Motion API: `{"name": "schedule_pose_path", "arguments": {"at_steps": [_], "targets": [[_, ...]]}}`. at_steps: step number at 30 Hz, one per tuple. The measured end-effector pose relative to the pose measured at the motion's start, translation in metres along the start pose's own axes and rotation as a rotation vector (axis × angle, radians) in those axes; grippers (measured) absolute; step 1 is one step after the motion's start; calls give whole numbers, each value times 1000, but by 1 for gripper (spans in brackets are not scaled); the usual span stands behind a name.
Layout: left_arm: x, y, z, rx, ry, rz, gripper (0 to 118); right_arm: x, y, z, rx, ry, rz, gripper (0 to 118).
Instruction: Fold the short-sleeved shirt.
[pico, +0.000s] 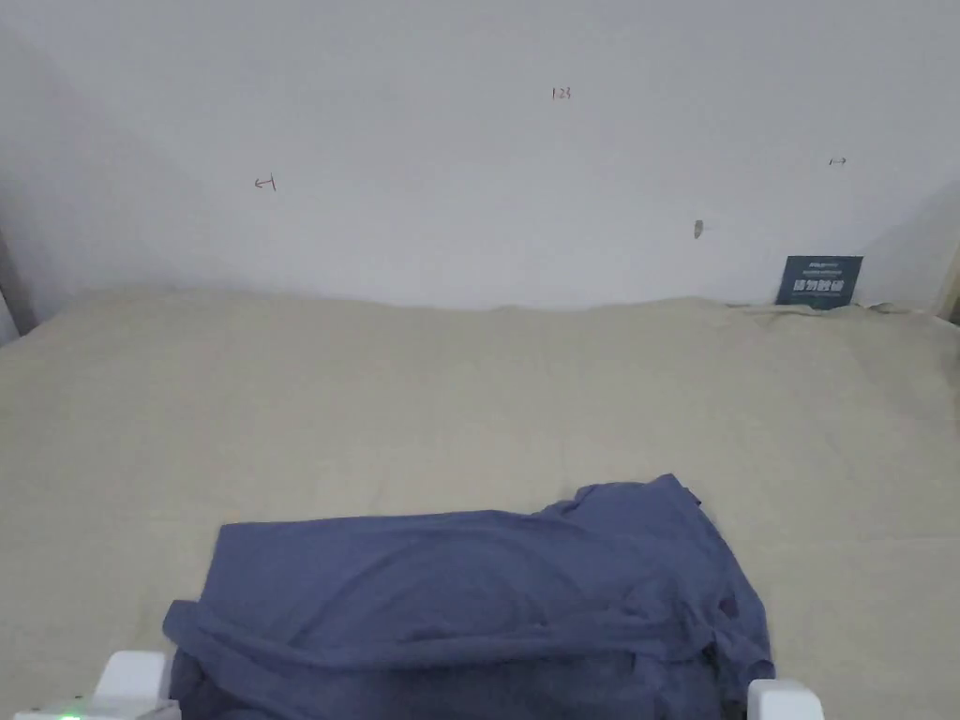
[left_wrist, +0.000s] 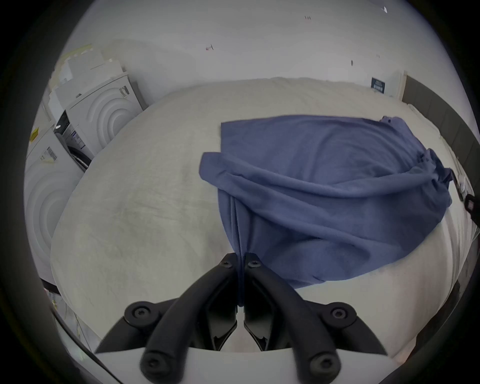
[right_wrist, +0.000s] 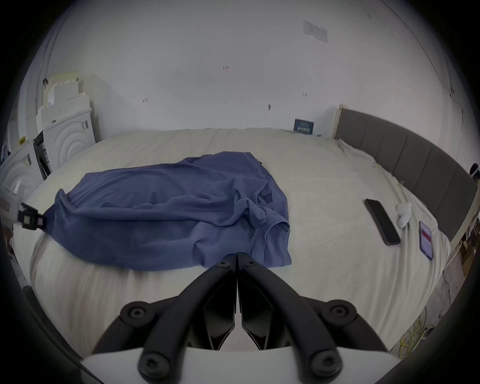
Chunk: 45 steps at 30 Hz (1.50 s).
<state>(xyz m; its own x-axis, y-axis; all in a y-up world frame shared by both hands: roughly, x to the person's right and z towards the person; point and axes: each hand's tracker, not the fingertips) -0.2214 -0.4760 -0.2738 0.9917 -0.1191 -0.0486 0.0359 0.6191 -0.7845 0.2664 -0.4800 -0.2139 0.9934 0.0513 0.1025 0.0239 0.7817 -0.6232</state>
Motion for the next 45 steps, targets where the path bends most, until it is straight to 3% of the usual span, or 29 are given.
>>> {"name": "schedule_pose_path", "arguments": {"at_steps": [4, 6, 7, 8, 13, 15, 17, 23, 32, 43, 45], "targets": [[-8, -10, 18, 43, -8, 21, 0, 14, 16, -29, -77, -16, -28, 9], [-14, -13, 19, 62, -16, 45, 0, 21, 23, -45, -151, -1, -46, 52], [-15, -14, 19, 59, -16, 43, 0, 23, 25, -51, -149, 5, -71, 67], [-16, -16, 19, 56, -17, 44, 0, 25, 29, -56, -156, 11, -79, 71], [-18, -17, 14, 52, -23, 50, 0, 24, 27, -90, -321, 40, -38, 68], [-21, -14, 8, 50, -23, 52, 0, 23, 24, -89, -291, 65, -22, 44], [-24, -14, 9, 59, -25, 56, 0, 20, 23, -83, -264, 59, -10, 9], [-31, -8, 17, 93, -41, 64, 0, 28, 30, -63, -212, 65, -42, 5], [-45, -15, 47, 133, -63, 81, 0, 24, 34, 14, -115, 18, 53, 5], [-37, -99, 68, 8, -49, 52, 0, 5, -60, 67, -216, -83, 188, 5], [-33, -113, 64, -30, -32, 43, 0, 1, -72, 68, -221, -93, 176, 5]]}}
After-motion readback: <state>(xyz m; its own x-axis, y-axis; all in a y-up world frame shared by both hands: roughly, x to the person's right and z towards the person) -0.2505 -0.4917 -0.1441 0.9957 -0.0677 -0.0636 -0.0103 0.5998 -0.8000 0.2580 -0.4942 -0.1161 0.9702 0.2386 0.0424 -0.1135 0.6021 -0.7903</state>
